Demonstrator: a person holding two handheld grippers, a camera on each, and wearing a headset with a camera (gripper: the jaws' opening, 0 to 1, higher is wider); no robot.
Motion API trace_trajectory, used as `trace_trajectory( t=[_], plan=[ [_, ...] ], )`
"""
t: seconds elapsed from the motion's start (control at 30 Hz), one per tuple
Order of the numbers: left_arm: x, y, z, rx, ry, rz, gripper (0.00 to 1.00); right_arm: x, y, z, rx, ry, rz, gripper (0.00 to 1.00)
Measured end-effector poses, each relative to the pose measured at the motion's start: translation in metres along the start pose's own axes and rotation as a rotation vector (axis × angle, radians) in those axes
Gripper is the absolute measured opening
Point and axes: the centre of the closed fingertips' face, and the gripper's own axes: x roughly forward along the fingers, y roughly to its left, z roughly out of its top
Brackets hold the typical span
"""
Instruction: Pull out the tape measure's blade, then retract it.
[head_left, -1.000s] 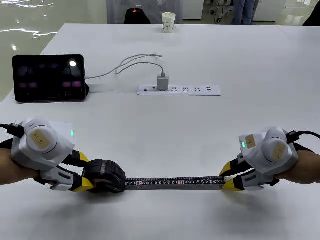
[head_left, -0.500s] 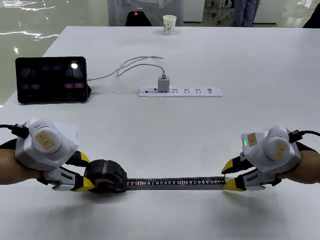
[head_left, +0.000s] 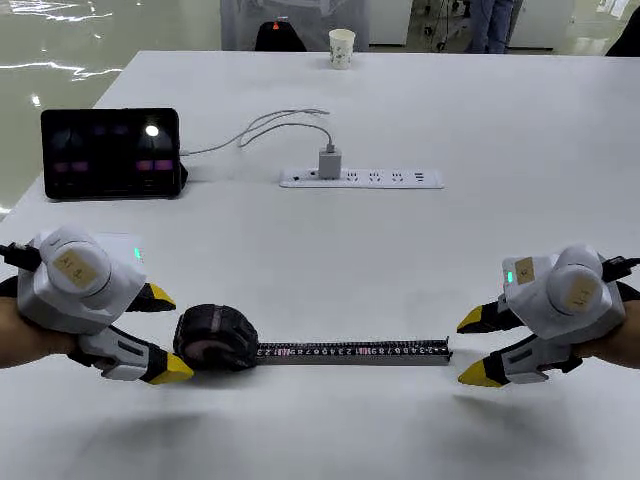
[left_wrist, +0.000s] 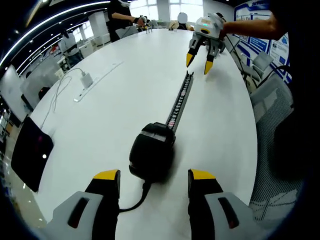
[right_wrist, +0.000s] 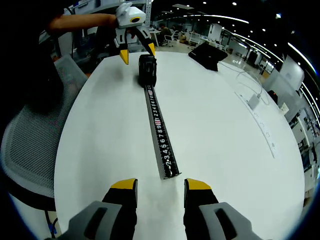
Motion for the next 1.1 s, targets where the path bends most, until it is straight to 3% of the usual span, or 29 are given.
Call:
trace_trajectory(
  t=[0.27, 0.7, 0.87, 1.1],
  plan=[
    [-0.011, -0.010, 0.002, -0.093, -0.057, 0.033, 0.62, -0.009, 0.011, -0.002, 0.068, -0.019, -0.034, 0.43],
    [-0.028, -0.026, 0.008, -0.251, -0.176, 0.115, 0.77, -0.023, 0.029, 0.003, 0.199, -0.110, -0.104, 0.55],
    [-0.031, -0.032, 0.010, -0.296, -0.225, 0.150, 0.82, -0.028, 0.034, 0.007, 0.234, -0.150, -0.141, 0.60],
    [-0.033, -0.041, 0.006, -0.331, -0.249, 0.181, 0.83, -0.032, 0.043, 0.017, 0.276, -0.191, -0.180, 0.66]
  ],
)
